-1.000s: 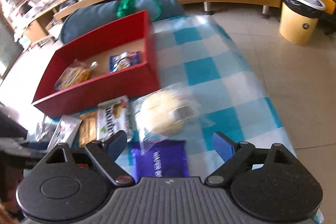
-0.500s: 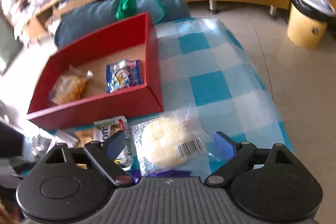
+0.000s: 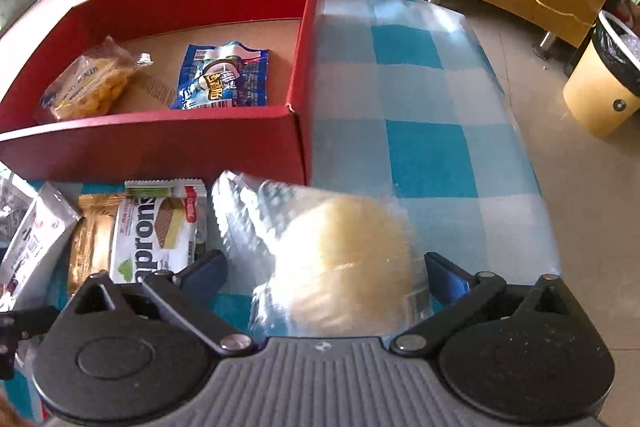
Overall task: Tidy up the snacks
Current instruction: 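Move the right tool to the round bun bag and grasp it, then close the left tool on the white spicy-strip bag while the right tool lifts the bun bag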
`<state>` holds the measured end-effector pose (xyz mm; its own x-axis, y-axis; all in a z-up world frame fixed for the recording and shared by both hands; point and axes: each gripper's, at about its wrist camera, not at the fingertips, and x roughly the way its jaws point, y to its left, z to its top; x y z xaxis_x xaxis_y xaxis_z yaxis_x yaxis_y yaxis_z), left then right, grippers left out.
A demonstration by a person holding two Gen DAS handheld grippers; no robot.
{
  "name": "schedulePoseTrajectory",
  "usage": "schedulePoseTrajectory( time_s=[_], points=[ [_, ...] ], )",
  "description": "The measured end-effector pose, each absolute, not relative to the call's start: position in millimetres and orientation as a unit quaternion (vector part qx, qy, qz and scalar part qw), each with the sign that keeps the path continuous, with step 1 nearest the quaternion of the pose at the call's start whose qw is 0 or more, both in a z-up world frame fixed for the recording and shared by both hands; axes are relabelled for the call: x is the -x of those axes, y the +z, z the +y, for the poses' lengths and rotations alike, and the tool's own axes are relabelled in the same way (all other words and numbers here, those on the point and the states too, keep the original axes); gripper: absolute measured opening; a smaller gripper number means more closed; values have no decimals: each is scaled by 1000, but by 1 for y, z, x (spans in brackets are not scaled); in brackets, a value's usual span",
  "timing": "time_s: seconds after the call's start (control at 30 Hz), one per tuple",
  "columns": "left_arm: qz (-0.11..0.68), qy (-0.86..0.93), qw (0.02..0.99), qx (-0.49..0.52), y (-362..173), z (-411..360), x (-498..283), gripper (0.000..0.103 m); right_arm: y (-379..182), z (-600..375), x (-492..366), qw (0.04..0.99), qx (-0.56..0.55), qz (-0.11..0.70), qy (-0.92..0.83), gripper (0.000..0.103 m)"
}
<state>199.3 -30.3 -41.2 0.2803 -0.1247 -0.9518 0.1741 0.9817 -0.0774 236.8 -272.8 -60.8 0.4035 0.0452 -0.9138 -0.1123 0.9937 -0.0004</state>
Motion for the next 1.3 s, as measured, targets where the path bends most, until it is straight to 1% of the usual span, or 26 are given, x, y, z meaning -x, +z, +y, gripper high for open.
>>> schedulePoseTrajectory(
  time_s=[0.07,0.27,0.33,0.4,0.57,0.6,0.7,0.87,0.97,1.0,1.03,1.07,1.17,1.3],
  points=[
    [593,-96,799,-19,-41,-29,-199,92,-60,-273,-238,837,29,545,46,102],
    [598,-106,794,-25,-44,-29,-199,100,-59,-273,-240,832,23,553,43,101],
    [599,-109,793,-28,-45,-31,-198,101,-55,-272,-238,833,25,551,46,92],
    [600,-109,792,-28,-46,-32,-198,101,-51,-272,-234,834,27,549,50,77],
    [607,-105,787,-18,-47,-29,-201,102,-43,-268,-216,833,40,550,47,74],
    [607,-104,787,-13,-45,-27,-201,102,-38,-266,-211,835,42,546,50,65],
    [607,-98,788,-5,-44,-22,-202,102,-21,-261,-201,841,31,536,61,65],
    [603,-85,793,-19,-46,-24,-203,101,-2,-242,-186,850,51,517,86,65],
    [597,-76,798,-34,-46,-26,-200,94,7,-234,-184,855,41,507,105,65],
    [593,-67,801,-42,-44,-28,-198,87,8,-232,-184,856,38,505,108,65],
    [591,-68,803,-39,-42,-27,-197,76,8,-231,-184,856,37,504,109,65],
    [588,-70,805,-35,-38,-27,-196,56,7,-230,-186,855,36,505,109,65],
    [598,-81,797,2,-32,-21,-196,55,4,-231,-189,852,28,511,111,65],
    [602,-72,795,5,-32,-17,-193,54,3,-231,-188,852,33,511,111,65]
  ],
)
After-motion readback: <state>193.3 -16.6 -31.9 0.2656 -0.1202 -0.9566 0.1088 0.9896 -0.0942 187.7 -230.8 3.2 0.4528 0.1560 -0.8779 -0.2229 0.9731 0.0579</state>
